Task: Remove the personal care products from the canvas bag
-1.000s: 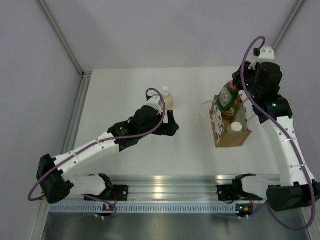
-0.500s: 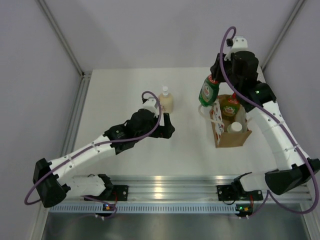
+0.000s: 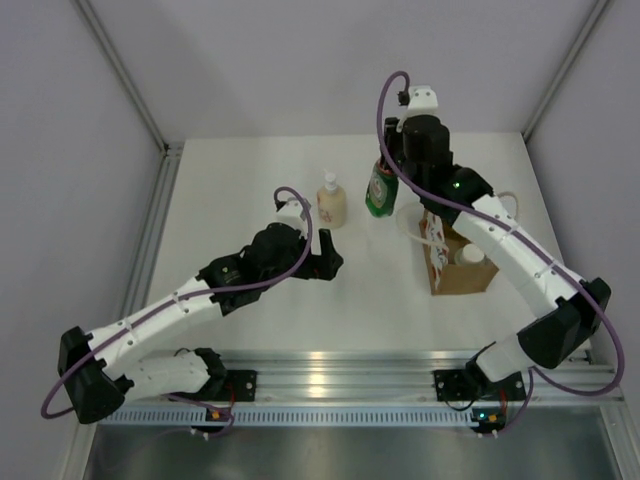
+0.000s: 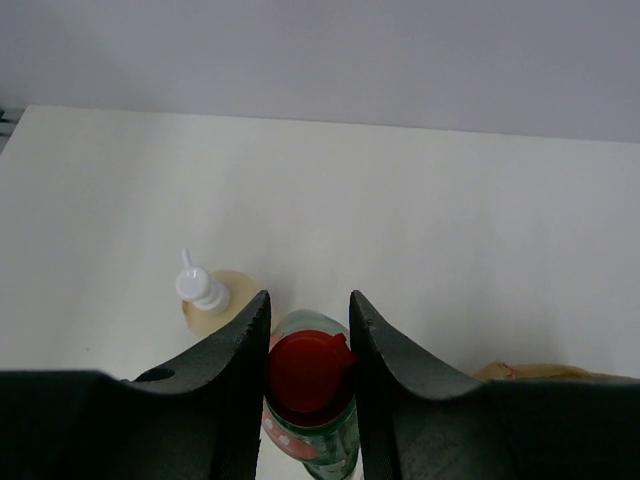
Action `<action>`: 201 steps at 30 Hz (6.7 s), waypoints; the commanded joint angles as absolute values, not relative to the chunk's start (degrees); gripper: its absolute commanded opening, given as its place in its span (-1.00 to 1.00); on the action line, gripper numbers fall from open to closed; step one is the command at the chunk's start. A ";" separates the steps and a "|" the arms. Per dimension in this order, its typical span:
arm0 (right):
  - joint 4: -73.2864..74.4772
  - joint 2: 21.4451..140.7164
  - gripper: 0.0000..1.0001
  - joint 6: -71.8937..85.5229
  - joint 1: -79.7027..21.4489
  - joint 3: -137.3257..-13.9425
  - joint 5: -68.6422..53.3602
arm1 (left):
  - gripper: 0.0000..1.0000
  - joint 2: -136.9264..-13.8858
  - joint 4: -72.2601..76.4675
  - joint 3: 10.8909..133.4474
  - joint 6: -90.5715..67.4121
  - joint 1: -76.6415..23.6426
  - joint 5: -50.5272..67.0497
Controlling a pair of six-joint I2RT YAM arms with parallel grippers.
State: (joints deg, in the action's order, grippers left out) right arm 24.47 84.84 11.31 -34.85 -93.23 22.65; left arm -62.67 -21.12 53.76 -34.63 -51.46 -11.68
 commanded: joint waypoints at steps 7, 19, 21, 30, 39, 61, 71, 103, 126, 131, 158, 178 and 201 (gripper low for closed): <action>0.54 84.29 -1.00 14.24 -36.39 -83.24 28.57 | 0.97 -60.82 -20.74 52.47 -35.86 -51.59 -13.10; -12.30 87.53 -1.00 15.47 -36.47 -70.32 28.30 | 0.97 -62.23 -20.65 53.09 -36.56 -51.59 -13.01; -13.88 88.59 -1.00 15.47 -36.56 -69.09 28.13 | 0.97 -62.31 -20.65 53.00 -36.47 -51.59 -12.92; -16.70 90.44 -0.70 15.03 -37.26 -66.45 28.56 | 0.97 -62.40 -20.57 52.82 -36.74 -51.59 -13.10; -13.98 88.95 0.37 13.80 -37.88 -67.76 28.48 | 0.97 -63.81 -20.65 53.52 -36.74 -51.59 -12.31; 1.31 62.31 0.37 5.54 -12.40 -55.99 19.60 | 0.97 -72.95 -17.93 60.38 -37.00 -51.68 -5.28; 1.06 71.62 0.09 4.39 -5.71 -57.66 15.02 | 0.97 -67.24 -20.91 58.10 -33.05 -51.68 -7.81; -12.13 77.61 -0.59 7.56 -5.19 -50.10 18.72 | 0.97 -51.06 -38.50 55.81 -27.69 -51.68 -13.18; -2.65 66.10 -1.00 6.24 -7.47 -60.99 15.29 | 0.97 -48.25 -47.72 59.77 -26.02 -51.68 -29.07; 2.72 64.60 -1.00 4.66 -9.14 -66.60 15.03 | 0.97 -46.23 -47.64 57.66 -27.33 -51.59 -33.48; 19.78 77.69 -1.00 2.81 -39.01 -99.40 21.80 | 0.97 -45.35 -47.64 56.07 -29.62 -45.80 -37.71; 2.65 99.65 -1.00 7.03 -52.56 -109.16 16.18 | 0.96 -44.03 -47.64 55.90 -29.88 -41.66 -37.53; -6.42 127.96 -1.00 1.32 -53.88 -125.77 11.87 | 0.96 -42.36 -47.55 55.72 -29.88 -41.57 -37.53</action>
